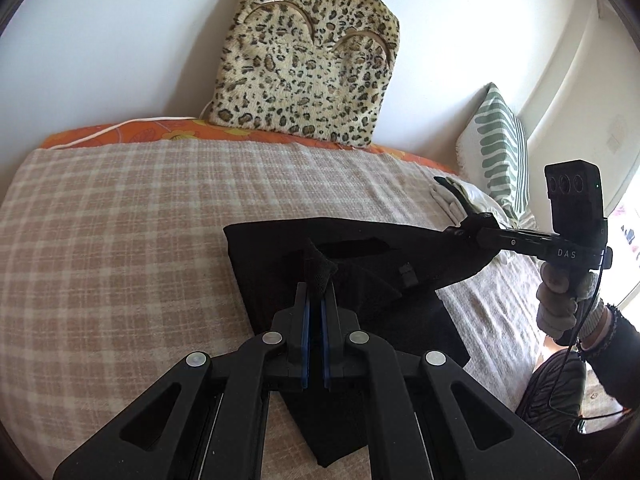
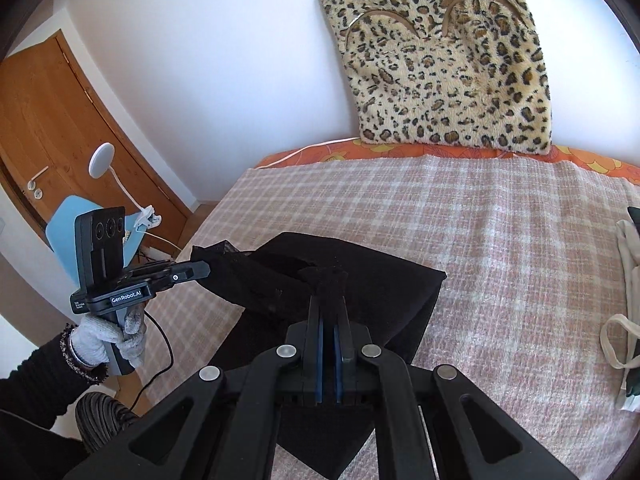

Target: Fold small clothes

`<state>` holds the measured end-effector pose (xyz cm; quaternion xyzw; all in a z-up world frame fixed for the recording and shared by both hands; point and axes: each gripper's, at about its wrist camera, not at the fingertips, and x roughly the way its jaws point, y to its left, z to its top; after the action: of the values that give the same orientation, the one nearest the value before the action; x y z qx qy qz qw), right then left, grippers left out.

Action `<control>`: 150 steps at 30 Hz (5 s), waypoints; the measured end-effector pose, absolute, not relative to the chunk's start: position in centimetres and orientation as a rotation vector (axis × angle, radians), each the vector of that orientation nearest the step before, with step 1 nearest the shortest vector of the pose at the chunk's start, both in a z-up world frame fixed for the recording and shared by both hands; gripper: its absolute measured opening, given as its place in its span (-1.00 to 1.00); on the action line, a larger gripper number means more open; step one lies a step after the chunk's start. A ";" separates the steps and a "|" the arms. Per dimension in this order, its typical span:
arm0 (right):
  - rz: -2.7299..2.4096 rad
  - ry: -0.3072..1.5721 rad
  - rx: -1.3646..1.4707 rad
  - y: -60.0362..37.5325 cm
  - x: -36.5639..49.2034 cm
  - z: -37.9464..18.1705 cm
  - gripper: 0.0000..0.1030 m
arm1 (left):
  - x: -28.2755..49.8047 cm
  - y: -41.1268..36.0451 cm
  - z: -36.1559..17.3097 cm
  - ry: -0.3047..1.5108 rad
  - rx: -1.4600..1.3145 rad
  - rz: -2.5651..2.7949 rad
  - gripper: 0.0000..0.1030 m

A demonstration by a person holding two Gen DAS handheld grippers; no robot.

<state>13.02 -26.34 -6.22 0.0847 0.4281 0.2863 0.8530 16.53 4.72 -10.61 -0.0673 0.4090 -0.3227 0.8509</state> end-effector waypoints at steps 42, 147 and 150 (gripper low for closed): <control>0.669 0.938 -0.461 -18.2 3.0 -12.8 -0.99 | 8.2 -2.3 -14.8 0.872 0.484 -0.749 -0.91; 0.428 1.016 0.327 -28.7 22.5 -13.9 -0.72 | 22.8 4.7 -16.9 1.106 -0.385 -0.599 -0.63; 0.329 0.957 0.231 -28.2 21.4 -11.7 -0.29 | 22.6 5.1 -16.9 1.107 -0.420 -0.626 -0.66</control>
<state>21.44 -28.20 -11.69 0.1104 0.4575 0.1571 0.8682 22.60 5.06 -16.91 -0.1945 0.5131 -0.2903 0.7839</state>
